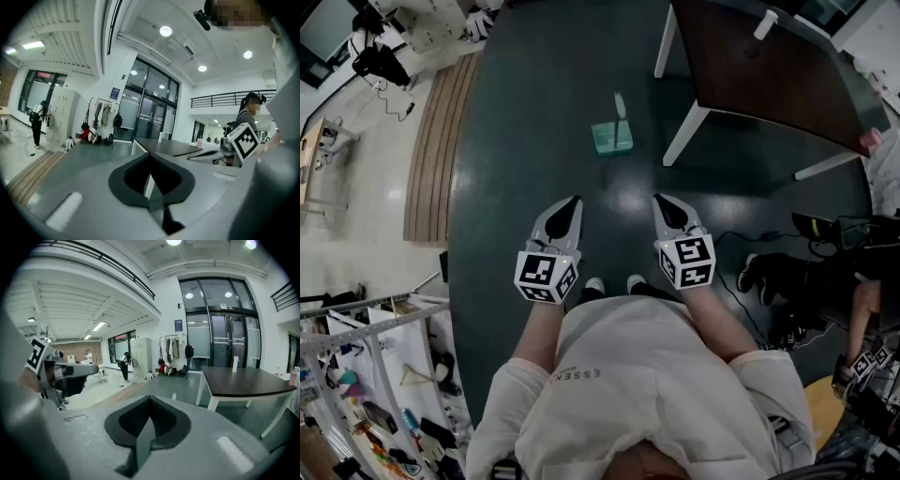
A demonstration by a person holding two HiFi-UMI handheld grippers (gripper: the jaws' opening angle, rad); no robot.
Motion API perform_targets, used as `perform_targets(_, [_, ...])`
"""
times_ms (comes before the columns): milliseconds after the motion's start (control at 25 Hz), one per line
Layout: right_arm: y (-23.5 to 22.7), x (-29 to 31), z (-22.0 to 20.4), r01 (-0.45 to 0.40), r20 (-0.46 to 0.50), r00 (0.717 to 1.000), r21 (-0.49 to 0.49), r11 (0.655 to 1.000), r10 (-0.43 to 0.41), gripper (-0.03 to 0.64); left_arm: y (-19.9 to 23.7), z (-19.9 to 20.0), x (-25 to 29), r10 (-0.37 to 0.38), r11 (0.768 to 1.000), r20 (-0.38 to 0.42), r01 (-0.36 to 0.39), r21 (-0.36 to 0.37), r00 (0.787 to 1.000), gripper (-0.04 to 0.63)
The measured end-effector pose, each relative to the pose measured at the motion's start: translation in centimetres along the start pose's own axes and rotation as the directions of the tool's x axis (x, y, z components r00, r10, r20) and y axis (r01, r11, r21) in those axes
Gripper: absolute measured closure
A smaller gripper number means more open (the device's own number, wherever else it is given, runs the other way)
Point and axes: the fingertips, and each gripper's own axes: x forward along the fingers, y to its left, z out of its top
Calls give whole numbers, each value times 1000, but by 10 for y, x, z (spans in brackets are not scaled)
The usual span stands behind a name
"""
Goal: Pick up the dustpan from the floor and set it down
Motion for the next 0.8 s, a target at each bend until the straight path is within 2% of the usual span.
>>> perform_targets(200, [1,-2,-1,-5,-3,1000,-84,996,5,624,-4,4,5,-1,1000,14,1,17,1000,580])
perform_targets(360, [1,-2,2,4,16,1000,-66,998,-3,624,-3,11,3,20,999,50,-22,35,999,580])
perform_targets(800, [7,4,-4,38,7,999,23,999,-38,624,17,5,-15,41,999,65,-41,-8,997,580])
